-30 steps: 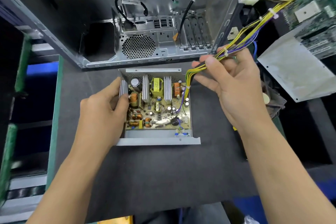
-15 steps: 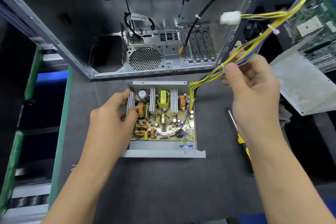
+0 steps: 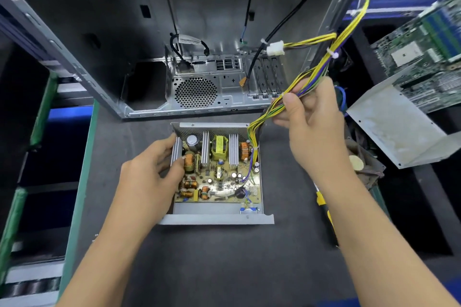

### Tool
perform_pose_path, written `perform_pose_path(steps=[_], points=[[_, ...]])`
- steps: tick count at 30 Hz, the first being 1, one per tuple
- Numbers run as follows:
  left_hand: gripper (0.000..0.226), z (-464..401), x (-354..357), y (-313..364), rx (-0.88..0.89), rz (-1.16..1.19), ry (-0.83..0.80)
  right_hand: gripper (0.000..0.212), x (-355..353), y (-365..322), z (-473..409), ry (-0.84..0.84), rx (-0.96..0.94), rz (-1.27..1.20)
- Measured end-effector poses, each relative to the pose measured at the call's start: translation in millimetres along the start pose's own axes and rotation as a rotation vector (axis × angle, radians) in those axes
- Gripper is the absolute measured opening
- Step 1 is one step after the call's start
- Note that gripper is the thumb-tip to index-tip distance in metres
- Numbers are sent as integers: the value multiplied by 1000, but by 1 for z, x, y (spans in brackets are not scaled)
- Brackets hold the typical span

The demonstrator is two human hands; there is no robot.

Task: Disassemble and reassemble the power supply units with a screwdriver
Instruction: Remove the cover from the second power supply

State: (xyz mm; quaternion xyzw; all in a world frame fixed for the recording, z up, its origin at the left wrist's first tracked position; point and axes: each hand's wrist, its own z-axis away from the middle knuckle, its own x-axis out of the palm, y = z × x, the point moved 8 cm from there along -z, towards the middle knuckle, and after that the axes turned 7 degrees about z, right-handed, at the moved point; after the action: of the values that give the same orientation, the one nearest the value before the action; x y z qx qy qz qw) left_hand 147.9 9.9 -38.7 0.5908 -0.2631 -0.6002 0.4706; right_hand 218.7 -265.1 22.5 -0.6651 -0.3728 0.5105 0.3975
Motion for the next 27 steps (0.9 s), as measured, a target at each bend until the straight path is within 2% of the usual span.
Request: perform_pose_path(steps=[3,4,6,7,9,10,13,16,18,21,25,27], points=[[47,2,-2,5,16,-63,32,9,2,10,3,85,106,-106],[46,1,-5,12,54,-105,64,17,3,14,3,111,184,-219],[50,-3,-8,42,230,-202,112,37,3,24,1,182,343,-496],[54,-6,-5,61,340,-257,104,39,4,27,0,221,408,-635],[63,-15,14,91,522,-409,-7,27,8,27,-4,276,480,-853],[66,-20,29,98,550,-494,-111,20,8,27,-5,306,491,-876],[61,-29,64,95,476,-583,-351,15,4,22,-1,395,443,-761],[26,-27,73,88,504,-472,-347,22,-2,13,10,439,318,-732],[17,-24,72,88,536,-424,-319,29,-6,6,17,429,214,-727],[17,-24,72,88,540,-400,-304,36,-4,-16,19,257,-14,-579],[33,-24,73,89,547,-442,-284,37,14,-57,18,11,-390,-67],[28,-23,73,90,553,-413,-295,30,29,-60,5,-114,-400,116]])
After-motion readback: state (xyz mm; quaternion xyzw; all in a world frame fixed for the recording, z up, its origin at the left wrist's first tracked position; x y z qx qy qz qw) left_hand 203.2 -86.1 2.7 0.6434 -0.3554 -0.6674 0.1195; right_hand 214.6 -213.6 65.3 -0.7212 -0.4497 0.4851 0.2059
